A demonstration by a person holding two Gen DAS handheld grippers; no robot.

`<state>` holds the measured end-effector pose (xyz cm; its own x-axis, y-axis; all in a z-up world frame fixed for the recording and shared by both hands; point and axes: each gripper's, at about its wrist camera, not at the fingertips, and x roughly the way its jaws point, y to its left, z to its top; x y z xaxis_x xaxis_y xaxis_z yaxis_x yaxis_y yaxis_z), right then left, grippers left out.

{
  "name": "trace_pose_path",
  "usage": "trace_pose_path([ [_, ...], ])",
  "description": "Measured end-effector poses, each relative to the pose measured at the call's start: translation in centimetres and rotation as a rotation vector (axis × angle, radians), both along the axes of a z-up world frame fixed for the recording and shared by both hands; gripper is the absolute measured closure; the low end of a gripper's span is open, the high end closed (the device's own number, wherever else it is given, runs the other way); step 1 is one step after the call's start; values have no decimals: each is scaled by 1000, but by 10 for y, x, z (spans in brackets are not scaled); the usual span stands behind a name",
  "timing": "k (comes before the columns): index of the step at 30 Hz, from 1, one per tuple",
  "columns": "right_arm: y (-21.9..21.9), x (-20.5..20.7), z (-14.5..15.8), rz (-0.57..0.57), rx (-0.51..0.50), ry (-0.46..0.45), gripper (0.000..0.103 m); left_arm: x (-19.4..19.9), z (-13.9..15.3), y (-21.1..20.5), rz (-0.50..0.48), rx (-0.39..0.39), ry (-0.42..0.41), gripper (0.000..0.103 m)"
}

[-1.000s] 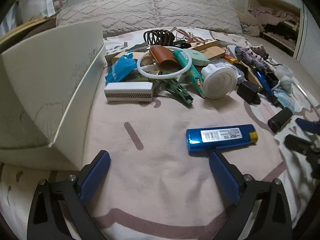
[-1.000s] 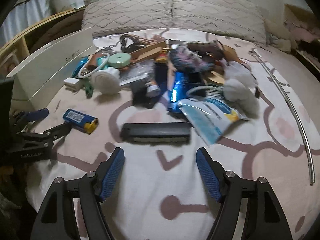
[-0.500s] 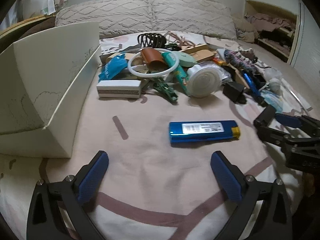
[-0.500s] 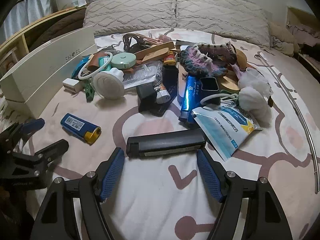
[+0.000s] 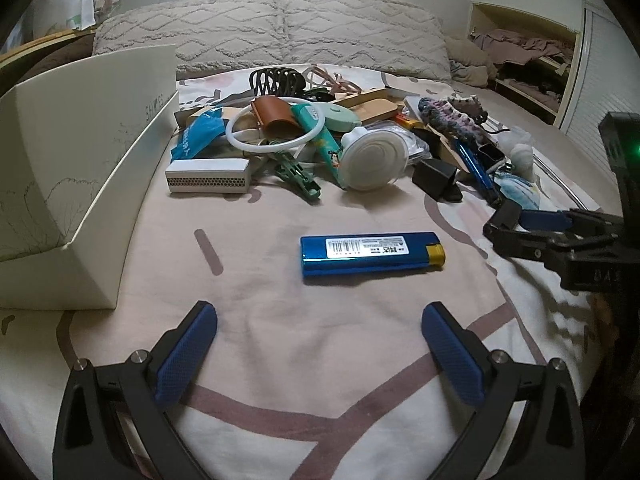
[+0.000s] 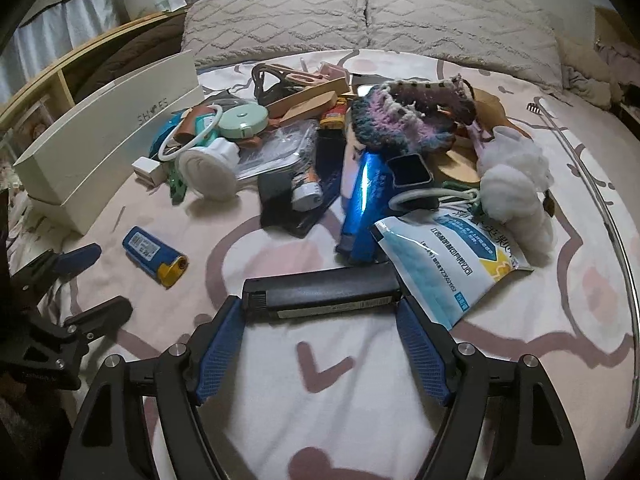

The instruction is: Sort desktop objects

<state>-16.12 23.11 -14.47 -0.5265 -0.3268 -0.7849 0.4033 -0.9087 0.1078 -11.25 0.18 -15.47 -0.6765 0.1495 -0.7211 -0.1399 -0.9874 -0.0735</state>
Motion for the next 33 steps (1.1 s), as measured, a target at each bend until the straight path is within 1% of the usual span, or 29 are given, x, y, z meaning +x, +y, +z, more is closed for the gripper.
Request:
trace_pose_path([
  [1,0,-1,-1,9,6,-1,22,0,0,0,0,0,1,0],
  [3,-4,-3,-3,51,29,-4,12,0,0,0,0,0,2,0],
  [4,-8,-4,-4,77,42,-7,8,0,0,0,0,1,2,0],
  [5,-12,-4,-5,97,55,-8,2,0,0,0,1,3,3,0],
  [6,-15,-4,-6,107,69,-8,0,0,-1,0,1,6,3,0],
  [8,-18,-5,-8,112,87,-7,0,-1,0,-1,3,14,2,0],
  [11,-13,-7,-7,97,61,-13,0,-2,1,-2,8,37,-1,0],
  [15,-8,-8,-5,72,51,-7,0,-7,2,-1,11,92,-12,0],
  [17,-7,-10,-6,69,43,-11,0,-13,4,4,11,104,-23,0],
  [19,-8,-11,-7,72,43,-17,0,-17,3,10,9,83,-28,0],
  [21,-10,-14,-8,79,47,-25,0,-19,1,18,1,39,-31,0],
  [23,-11,-17,-10,87,43,-38,0,-21,0,22,-5,12,-34,0],
  [28,-11,-18,-9,87,30,-38,0,-30,0,21,-1,33,-61,0],
  [33,-11,-15,-9,82,35,-26,0,-40,1,28,10,21,-82,0],
])
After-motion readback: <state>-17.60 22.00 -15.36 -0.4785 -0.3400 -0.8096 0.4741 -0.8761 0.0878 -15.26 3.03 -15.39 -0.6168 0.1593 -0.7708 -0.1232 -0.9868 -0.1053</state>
